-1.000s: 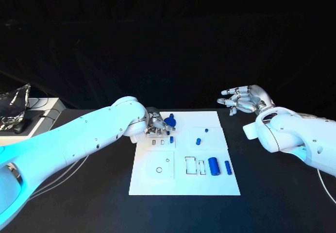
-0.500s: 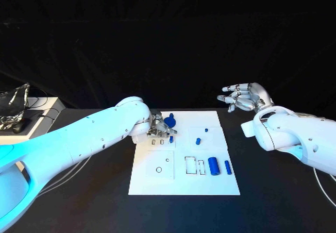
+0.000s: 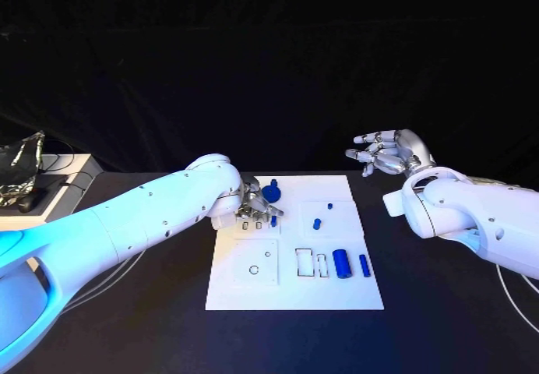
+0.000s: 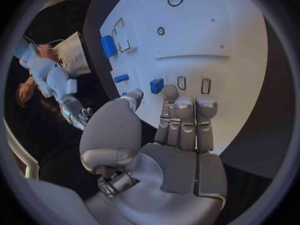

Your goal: Assemble the parts on the task board

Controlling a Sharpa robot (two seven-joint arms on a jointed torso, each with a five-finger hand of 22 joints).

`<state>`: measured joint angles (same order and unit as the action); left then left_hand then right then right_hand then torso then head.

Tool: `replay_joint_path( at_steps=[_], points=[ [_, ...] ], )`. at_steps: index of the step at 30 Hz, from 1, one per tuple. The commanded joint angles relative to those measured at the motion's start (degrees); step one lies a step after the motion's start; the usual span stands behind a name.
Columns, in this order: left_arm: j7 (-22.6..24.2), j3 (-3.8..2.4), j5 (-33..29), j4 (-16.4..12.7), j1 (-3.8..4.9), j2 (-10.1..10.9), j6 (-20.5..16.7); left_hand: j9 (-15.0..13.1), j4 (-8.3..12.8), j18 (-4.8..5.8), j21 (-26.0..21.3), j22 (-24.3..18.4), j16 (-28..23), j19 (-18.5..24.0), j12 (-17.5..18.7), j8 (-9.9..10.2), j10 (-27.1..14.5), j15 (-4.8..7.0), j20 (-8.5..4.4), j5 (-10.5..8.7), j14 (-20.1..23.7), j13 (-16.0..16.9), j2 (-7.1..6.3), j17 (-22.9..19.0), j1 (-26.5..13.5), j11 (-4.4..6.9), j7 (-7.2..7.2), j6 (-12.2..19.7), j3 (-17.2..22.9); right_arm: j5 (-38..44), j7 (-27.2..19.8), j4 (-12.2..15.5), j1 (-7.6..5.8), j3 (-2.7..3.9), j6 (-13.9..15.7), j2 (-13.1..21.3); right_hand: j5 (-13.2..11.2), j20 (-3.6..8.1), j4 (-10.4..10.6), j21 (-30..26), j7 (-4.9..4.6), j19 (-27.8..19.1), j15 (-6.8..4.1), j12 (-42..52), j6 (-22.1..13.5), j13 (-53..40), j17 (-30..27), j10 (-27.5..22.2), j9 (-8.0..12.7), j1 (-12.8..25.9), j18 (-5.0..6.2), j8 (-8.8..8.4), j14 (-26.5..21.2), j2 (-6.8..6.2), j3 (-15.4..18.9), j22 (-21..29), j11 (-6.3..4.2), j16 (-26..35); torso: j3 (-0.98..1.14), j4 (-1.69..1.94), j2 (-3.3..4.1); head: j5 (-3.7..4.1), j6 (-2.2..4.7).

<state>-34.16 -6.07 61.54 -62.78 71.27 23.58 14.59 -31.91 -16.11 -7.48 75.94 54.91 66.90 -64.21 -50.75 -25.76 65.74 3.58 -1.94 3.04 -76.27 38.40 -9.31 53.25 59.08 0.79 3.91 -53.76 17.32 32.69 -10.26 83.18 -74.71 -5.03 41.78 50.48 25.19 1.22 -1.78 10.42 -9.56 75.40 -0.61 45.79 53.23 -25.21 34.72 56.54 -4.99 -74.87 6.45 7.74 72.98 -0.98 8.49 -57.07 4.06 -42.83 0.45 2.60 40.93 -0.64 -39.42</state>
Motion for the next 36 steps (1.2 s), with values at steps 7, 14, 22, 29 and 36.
replay_joint_path(
  at_steps=[7, 14, 22, 29, 36],
  points=[
    [0.08, 0.11, -0.67, 0.48, 0.05, -0.47, 1.66, -0.22, 0.69, 0.62, -0.31, 0.34, 0.36, -0.45, 0.0, -0.29, -0.03, -0.08, -0.13, -0.01, -0.18, 0.03, 0.07, 0.13, 0.79, -0.19, -0.04, 0.01, -0.01, 0.14, -0.35, 0.01, 0.03, 0.0, -0.04, -0.27, 0.21, -0.03, 0.26, 0.23, -0.12, -0.36, 0.18, 0.19, -0.3, -0.09, -0.08, -0.55, -0.02, 0.27, -0.42, 0.07, -0.36, -0.04, -0.05, 0.13, -0.34, -0.1, 0.04, -0.06, 0.01, 0.01, -0.32],
    [0.39, 0.32, -0.96, 0.73, 0.01, -0.83, 1.84, -0.36, 0.92, 0.63, -0.46, 0.65, 0.36, -0.48, -0.04, -0.27, -0.07, -0.09, -0.12, -0.01, -0.15, 0.01, 0.25, 0.2, 1.02, -0.19, -0.04, 0.01, -0.13, 0.15, -0.27, -0.05, 0.07, -0.01, -0.2, -0.44, 0.18, -0.02, 0.22, 0.29, -0.09, -0.32, 0.15, 0.17, -0.26, -0.12, -0.11, -0.48, -0.04, 0.24, -0.4, 0.07, -0.26, -0.02, -0.03, 0.21, -0.37, -0.06, 0.03, 0.01, 0.03, 0.06, -0.4],
    [0.87, 0.69, -1.37, 1.36, -0.09, -1.35, 1.66, -0.47, 1.05, 0.64, -0.61, 0.89, 0.37, -0.46, -0.09, -0.29, -0.15, -0.11, -0.11, -0.01, -0.08, -0.01, 0.54, 0.24, 1.13, -0.22, -0.03, 0.02, -0.18, 0.32, -0.1, -0.03, 0.09, -0.02, -0.24, -0.58, 0.19, 0.0, 0.19, 0.36, -0.07, -0.28, 0.13, 0.14, -0.22, -0.13, -0.12, -0.42, -0.06, 0.23, -0.4, 0.08, -0.18, 0.05, -0.01, 0.28, -0.39, -0.01, 0.03, -0.01, 0.05, 0.08, -0.51],
    [1.04, 0.84, -1.45, 1.69, -0.12, -1.47, 1.76, -0.63, 1.41, 0.64, -0.8, 1.0, 0.31, -0.38, -0.16, -0.4, -0.22, -0.12, -0.1, -0.01, 0.01, -0.02, 0.9, 0.16, 1.33, -0.22, -0.01, 0.1, -0.26, 1.26, 0.25, -0.08, 0.1, -0.02, 0.1, -0.62, 0.19, 0.0, 0.19, 0.36, -0.07, -0.28, 0.13, 0.14, -0.22, -0.13, -0.12, -0.42, -0.06, 0.23, -0.4, 0.08, -0.18, 0.05, -0.01, 0.28, -0.39, -0.01, 0.06, 0.02, 0.01, 0.09, -0.55],
    [1.26, 0.95, -1.68, 1.9, -0.16, -1.66, 1.98, -0.76, 2.06, 0.63, -1.05, 1.23, 0.27, -0.33, -0.2, -0.46, -0.32, -0.14, -0.08, -0.01, 0.1, -0.09, 1.43, 0.1, 1.67, -0.24, 0.02, 0.18, -0.44, 1.47, 0.5, -0.1, 0.1, -0.02, 0.07, -0.75, 0.19, 0.03, 0.08, 0.44, -0.02, -0.29, 0.1, 0.06, -0.13, -0.13, -0.17, -0.33, -0.08, 0.19, -0.42, 0.09, -0.12, 0.13, 0.02, 0.42, -0.44, 0.11, 0.09, -0.01, 0.07, 0.17, -0.62]
  ],
)
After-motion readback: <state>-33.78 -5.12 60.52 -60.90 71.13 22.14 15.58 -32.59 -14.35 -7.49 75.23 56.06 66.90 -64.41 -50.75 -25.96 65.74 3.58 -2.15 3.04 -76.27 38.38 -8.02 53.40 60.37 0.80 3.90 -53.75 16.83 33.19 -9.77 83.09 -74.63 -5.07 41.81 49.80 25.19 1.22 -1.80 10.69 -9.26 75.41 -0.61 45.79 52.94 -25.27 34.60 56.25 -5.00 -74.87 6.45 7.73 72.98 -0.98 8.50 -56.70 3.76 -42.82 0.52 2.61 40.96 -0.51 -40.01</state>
